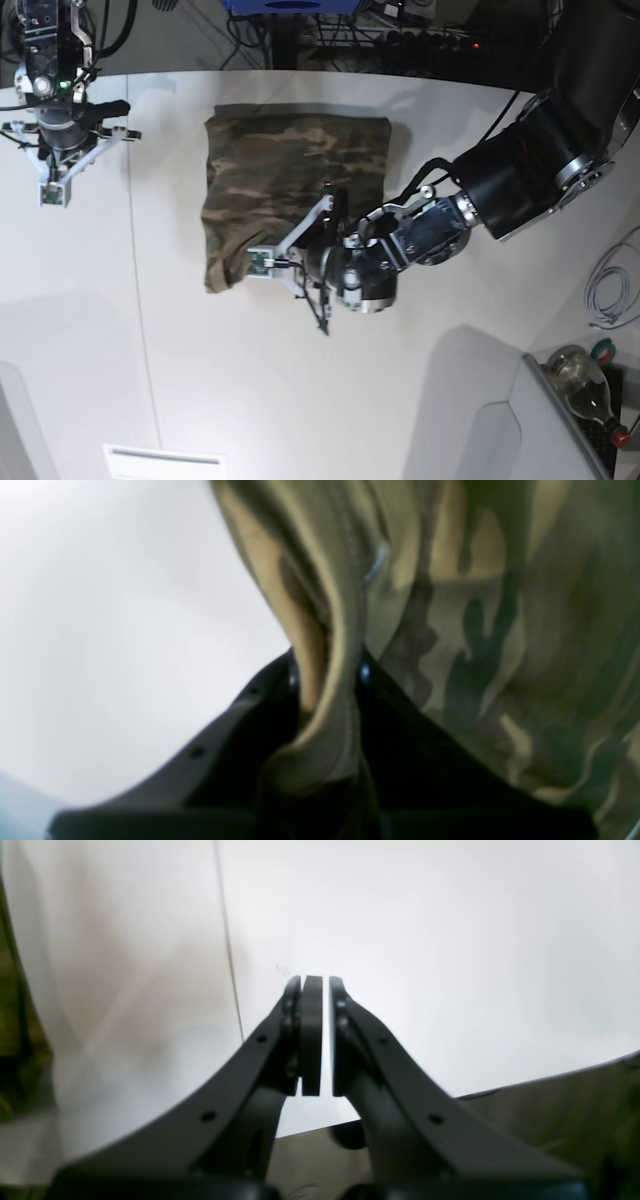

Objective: Layout the t-shirt on the table in an organized manner, then fold the t-shirt properly
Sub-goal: 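Tuck and square the bundle's edge with the left gripper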

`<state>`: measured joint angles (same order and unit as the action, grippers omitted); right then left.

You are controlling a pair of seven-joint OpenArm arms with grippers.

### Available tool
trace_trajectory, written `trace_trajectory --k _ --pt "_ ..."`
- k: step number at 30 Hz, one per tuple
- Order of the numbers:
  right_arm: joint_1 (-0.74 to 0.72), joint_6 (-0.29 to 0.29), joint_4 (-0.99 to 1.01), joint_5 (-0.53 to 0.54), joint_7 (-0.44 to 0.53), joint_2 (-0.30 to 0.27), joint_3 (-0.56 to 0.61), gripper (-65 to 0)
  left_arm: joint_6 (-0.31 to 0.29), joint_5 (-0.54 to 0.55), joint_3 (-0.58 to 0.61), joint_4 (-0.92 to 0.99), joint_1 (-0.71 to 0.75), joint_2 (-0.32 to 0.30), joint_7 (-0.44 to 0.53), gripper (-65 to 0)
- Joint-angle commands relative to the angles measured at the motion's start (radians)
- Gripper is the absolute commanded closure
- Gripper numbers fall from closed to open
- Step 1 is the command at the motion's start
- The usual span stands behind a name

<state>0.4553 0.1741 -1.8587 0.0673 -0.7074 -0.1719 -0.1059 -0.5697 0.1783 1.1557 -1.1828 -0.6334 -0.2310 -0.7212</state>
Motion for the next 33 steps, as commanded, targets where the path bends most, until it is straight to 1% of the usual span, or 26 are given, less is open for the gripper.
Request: trace_trajectory --k 1,4,7,10,11,17,23,27,33 --pt "-0.002 0.000 -0.017 -0.005 0.016 -0.005 -0.008 -1.8 0.006 -0.044 0.004 -0.009 -0.022 0.037 0.015 0.0" --pt "0.001 0.000 -0.017 -0.005 0.016 -0.001 0.019 -1.8 0.001 -0.181 0.007 0.060 -0.019 0.126 0.015 0.0" --pt "0.007 0.000 -0.017 -0.005 0.016 0.001 0.030 -1.8 -0.009 -0.219 0.004 0.139 -0.004 0.189 0.015 0.0" --pt "0.018 0.000 -0.017 -0.005 0.018 0.001 0.028 -1.8 -0.109 -0.222 0.002 0.186 -0.001 0.216 0.015 0.0" --pt "0.020 0.000 -0.017 -0.005 0.018 0.001 0.024 -1.8 -0.128 -0.221 0.002 0.192 0.001 0.223 0.015 0.0" --pt "0.030 0.000 -0.015 -0.005 0.021 0.001 0.021 -1.8 -0.128 -0.221 -0.001 0.212 0.014 0.226 0.007 0.0" --pt "0.030 0.000 -0.015 -0.005 0.022 0.001 0.021 -1.8 -0.128 -0.228 -0.116 0.229 0.059 0.224 0.004 0.0" --pt "0.030 0.000 -0.015 -0.005 0.022 0.001 0.021 -1.8 -0.128 -0.227 -0.167 0.223 0.085 0.224 -0.056 0.0" --pt "0.030 0.000 -0.015 -0.005 0.022 0.001 0.027 -1.8 -0.128 -0.228 -0.217 0.211 0.116 0.223 -0.091 0.0"
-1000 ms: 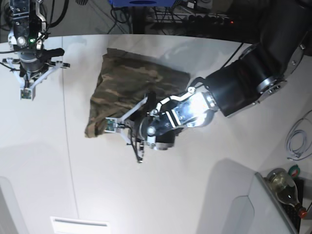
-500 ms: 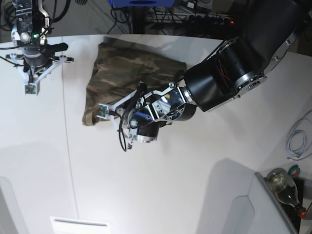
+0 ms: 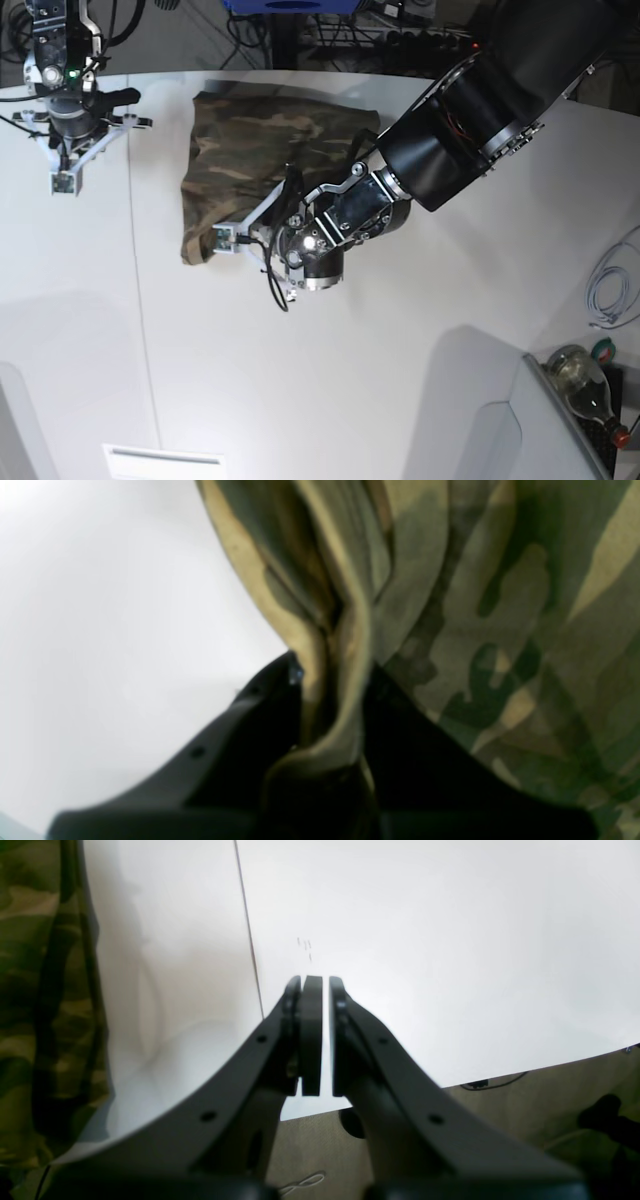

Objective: Layout the t-shirt on the table in an organized manner, then fold the t-shirt properly
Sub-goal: 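Tuck and square the bundle's edge with the left gripper, then straighten the bundle's collar edge with both grippers and release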

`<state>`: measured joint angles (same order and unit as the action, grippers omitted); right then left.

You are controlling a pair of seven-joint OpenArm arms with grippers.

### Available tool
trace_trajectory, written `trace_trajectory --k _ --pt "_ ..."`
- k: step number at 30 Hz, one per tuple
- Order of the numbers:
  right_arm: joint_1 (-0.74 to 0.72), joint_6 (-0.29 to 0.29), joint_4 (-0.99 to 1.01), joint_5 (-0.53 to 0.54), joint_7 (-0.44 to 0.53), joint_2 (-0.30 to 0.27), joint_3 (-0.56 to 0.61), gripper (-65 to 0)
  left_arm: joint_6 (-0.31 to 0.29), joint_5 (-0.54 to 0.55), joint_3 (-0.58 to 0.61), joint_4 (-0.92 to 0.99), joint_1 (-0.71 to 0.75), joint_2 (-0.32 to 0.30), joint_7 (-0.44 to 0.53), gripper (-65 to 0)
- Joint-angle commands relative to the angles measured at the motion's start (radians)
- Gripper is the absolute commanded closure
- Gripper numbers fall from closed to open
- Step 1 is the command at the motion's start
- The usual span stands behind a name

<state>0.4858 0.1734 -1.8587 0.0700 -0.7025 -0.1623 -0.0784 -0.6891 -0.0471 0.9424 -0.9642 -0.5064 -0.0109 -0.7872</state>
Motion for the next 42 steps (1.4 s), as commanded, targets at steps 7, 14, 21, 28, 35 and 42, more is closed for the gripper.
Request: trace_trajectory --k 7,14,21,28,35,42 --pt "-0.003 0.001 -0.015 -0.008 0.017 -0.009 0.001 -1.8 -0.009 -0.003 -0.015 -0.008 0.013 0.002 -0.030 0.0" --pt "-0.003 0.001 -0.015 -0.008 0.017 -0.009 0.002 -1.8 -0.009 -0.003 -0.020 -0.011 0.004 0.002 -0.030 0.0" --pt "-0.003 0.001 -0.015 -0.008 0.017 -0.009 0.002 -1.8 -0.009 -0.003 -0.020 -0.078 0.004 -0.011 -0.030 -33.9" --pt "-0.005 0.001 -0.015 -0.008 0.017 -0.009 0.002 -1.8 -0.009 -0.003 -0.020 -0.151 -0.022 -0.039 -0.030 -42.0" --pt "-0.012 0.001 -0.017 -0.006 0.014 -0.009 0.010 -1.8 -0.009 -0.003 -0.021 -0.246 -0.061 -0.065 -0.102 -42.0" --pt "-0.005 0.001 -0.042 -0.006 0.028 -0.010 0.122 -1.8 -0.009 0.006 -0.150 -0.444 -0.027 -0.093 -0.189 -35.7"
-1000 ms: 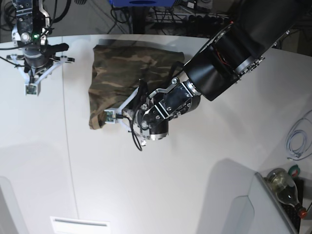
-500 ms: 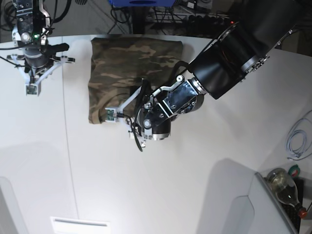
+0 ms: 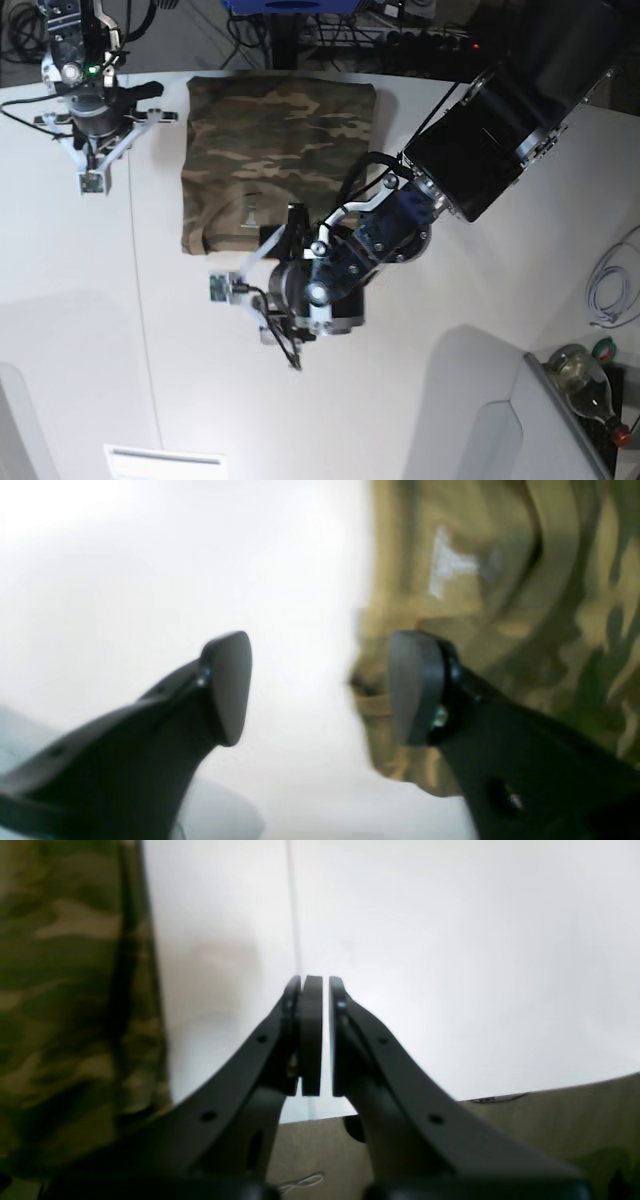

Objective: Layout the t-shirt on the table in an organized manner, then fold the t-shirt properly
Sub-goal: 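Straighten the bundle's collar edge with both grippers and release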

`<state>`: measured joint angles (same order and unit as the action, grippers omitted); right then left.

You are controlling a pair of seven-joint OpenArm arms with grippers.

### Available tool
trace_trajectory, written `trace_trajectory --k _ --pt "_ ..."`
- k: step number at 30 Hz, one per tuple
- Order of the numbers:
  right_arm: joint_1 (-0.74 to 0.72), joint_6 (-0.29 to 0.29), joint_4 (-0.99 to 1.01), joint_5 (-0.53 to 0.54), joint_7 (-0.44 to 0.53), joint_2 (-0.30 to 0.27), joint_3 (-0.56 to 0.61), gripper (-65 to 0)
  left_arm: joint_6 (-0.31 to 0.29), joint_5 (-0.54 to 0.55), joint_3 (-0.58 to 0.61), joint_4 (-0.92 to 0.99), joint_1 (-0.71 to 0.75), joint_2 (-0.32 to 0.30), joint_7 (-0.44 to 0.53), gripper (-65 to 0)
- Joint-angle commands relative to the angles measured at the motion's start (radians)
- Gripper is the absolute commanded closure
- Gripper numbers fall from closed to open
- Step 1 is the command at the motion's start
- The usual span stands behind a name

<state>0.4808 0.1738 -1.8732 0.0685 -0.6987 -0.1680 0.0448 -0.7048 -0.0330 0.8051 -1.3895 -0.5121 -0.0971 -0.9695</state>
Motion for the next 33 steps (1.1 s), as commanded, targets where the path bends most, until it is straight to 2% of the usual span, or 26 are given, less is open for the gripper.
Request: trace_trajectory --k 1,3,4,6,8,11,14,19,23,26,30,33 --pt "0.006 0.000 -0.045 -0.005 0.040 -0.005 0.023 -1.8 0.007 -0.008 -0.069 -0.067 0.013 -0.017 -0.010 -29.1" --pt "0.045 0.000 -0.096 -0.005 0.075 -0.008 0.073 -1.8 0.007 -0.015 -0.212 -0.185 0.126 -0.029 -0.010 -6.7" --pt "0.058 0.000 -0.119 -0.005 0.095 -0.011 0.102 -1.8 0.007 -0.017 -0.281 -0.235 0.191 -0.033 -0.009 0.0" --pt "0.077 0.000 -0.134 -0.005 0.123 -0.012 0.152 -1.8 0.007 -0.017 -0.382 -0.314 0.301 -0.034 -0.002 0.0" --pt "0.088 0.000 -0.130 -0.006 0.129 -0.012 0.205 -1.8 0.007 -0.017 -0.444 -0.379 0.425 -0.034 0.045 0.0" --pt "0.092 0.000 -0.113 -0.008 0.132 -0.012 0.312 -1.8 0.007 -0.018 -0.473 -0.416 0.608 -0.059 0.192 0.0" --pt "0.069 0.000 -0.064 -0.009 0.132 -0.011 0.359 -1.8 0.007 -0.018 -0.474 -0.382 0.715 -0.066 0.286 0.0" --pt "0.054 0.000 0.051 -0.008 0.136 -0.006 0.358 -1.8 0.007 -0.018 -0.479 -0.294 0.771 -0.077 0.324 0.0" --pt "0.034 0.000 0.180 -0.005 0.219 -0.005 0.353 -1.8 0.009 -0.018 -0.479 -0.198 0.768 -0.100 0.372 0.0" --pt "0.029 0.000 0.234 -0.005 0.261 -0.005 0.353 -1.8 0.076 -0.018 -0.471 -0.153 0.765 -0.102 0.407 0.0" --pt "0.054 0.005 0.168 -0.006 0.293 -0.009 0.349 -1.8 0.087 -0.009 -0.481 -0.213 0.768 -0.103 0.410 0.0" --pt "0.098 0.005 0.042 -0.008 0.288 -0.012 0.307 -1.7 0.087 -0.009 -0.528 -0.325 0.784 -0.108 0.407 0.0"
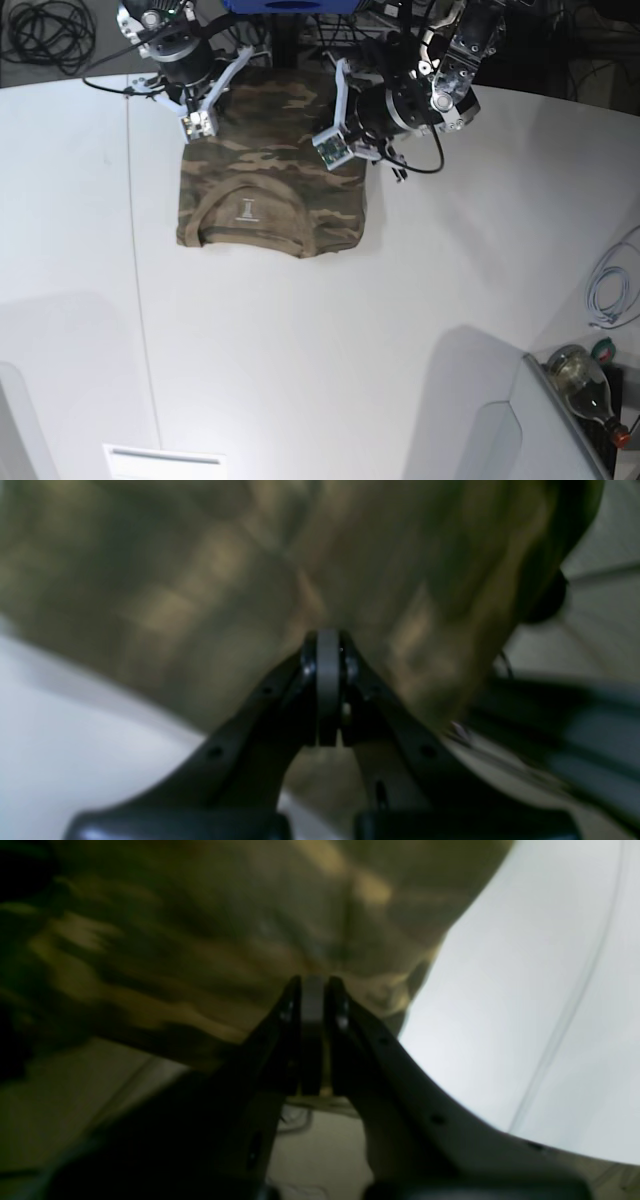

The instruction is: Layout the t-shirt on the table in an organized manner, then fold the t-shirt properly

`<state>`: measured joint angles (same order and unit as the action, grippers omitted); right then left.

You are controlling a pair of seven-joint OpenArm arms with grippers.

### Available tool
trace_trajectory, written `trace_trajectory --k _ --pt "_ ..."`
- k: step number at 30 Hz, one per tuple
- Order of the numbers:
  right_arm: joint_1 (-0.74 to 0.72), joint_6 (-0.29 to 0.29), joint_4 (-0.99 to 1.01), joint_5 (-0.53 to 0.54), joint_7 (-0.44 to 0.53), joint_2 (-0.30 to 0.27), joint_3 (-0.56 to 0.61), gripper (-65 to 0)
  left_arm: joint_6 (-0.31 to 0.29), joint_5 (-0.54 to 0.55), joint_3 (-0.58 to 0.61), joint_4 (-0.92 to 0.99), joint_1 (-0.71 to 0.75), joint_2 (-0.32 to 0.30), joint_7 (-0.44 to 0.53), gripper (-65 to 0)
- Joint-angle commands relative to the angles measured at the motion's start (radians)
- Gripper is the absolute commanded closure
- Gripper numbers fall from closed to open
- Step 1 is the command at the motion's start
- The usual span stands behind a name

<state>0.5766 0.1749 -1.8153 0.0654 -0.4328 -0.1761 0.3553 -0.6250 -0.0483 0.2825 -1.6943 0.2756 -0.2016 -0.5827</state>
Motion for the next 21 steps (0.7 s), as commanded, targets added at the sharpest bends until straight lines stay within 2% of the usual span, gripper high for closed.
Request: trace_trajectory --k 1,4,7,11,15,18,21 --pt "0.032 0.004 -0.065 -0.006 0.022 -0.004 -0.025 -1.7 0.007 0.006 -0.036 -0.063 0.020 -0.003 0.020 0.0" --pt "0.138 0.004 -0.194 -0.006 0.021 -0.026 -0.094 -1.5 0.007 -0.002 -0.130 -0.191 0.095 -0.006 0.019 0.0" --pt "0.245 0.004 -0.215 -0.003 0.022 -0.035 -0.135 -1.4 0.006 0.000 -0.199 -0.250 0.195 -0.060 0.019 0.0" --pt "0.400 0.004 -0.194 -0.003 0.024 -0.035 -0.135 -1.5 0.004 0.005 -0.213 -0.250 0.337 -0.134 0.025 0.0" --pt "0.530 0.004 -0.182 -0.002 0.022 -0.026 -0.129 -1.7 0.004 0.006 -0.208 -0.246 0.457 -0.175 0.027 0.0" --pt "0.557 0.004 -0.074 -0.002 0.024 -0.027 -0.063 -1.7 0.004 0.006 -0.205 -0.218 0.534 -0.184 0.027 0.0" --pt "0.474 0.002 0.147 -0.002 0.027 -0.027 0.001 -1.7 0.009 0.003 -0.170 -0.108 0.561 -0.184 0.027 0.0"
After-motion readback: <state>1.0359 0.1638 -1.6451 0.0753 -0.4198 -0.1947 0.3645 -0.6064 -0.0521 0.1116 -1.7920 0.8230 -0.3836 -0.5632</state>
